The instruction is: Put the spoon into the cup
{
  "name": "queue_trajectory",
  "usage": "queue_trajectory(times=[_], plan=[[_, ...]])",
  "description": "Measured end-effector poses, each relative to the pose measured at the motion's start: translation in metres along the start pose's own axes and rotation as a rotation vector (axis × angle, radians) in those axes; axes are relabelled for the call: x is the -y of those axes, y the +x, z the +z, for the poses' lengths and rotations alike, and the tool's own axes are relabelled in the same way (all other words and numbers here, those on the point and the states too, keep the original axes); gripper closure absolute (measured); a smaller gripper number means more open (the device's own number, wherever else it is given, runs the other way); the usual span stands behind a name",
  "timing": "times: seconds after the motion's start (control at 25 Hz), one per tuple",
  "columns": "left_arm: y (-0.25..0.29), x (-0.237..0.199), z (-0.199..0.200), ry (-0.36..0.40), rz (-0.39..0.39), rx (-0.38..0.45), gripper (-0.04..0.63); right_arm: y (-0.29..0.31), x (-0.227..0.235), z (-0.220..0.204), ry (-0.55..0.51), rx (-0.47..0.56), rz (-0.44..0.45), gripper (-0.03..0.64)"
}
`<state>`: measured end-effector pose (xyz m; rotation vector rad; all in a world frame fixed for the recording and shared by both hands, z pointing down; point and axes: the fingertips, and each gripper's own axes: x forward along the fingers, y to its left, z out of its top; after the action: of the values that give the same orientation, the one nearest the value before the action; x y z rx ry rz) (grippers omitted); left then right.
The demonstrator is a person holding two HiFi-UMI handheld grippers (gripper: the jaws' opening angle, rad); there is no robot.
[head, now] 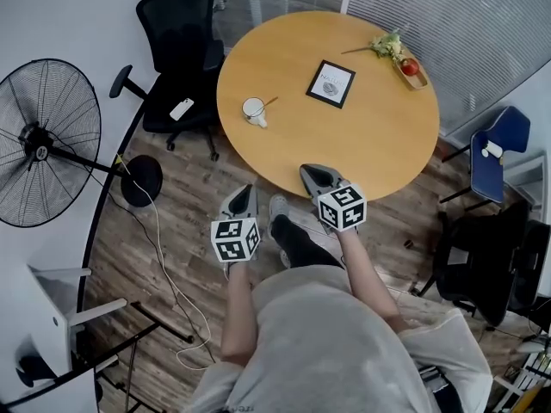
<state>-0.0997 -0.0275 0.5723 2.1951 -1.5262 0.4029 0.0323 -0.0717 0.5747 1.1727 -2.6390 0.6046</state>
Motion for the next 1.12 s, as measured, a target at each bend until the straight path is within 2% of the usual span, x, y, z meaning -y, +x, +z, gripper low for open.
queue_trajectory(times=[1.12], plan=[[-0.019,0.010,-0.004,-0.014,-0.010,0.026,0.586,-0.021,-0.009,-0.002,-0.049,-0.017,-0.019,0.621]])
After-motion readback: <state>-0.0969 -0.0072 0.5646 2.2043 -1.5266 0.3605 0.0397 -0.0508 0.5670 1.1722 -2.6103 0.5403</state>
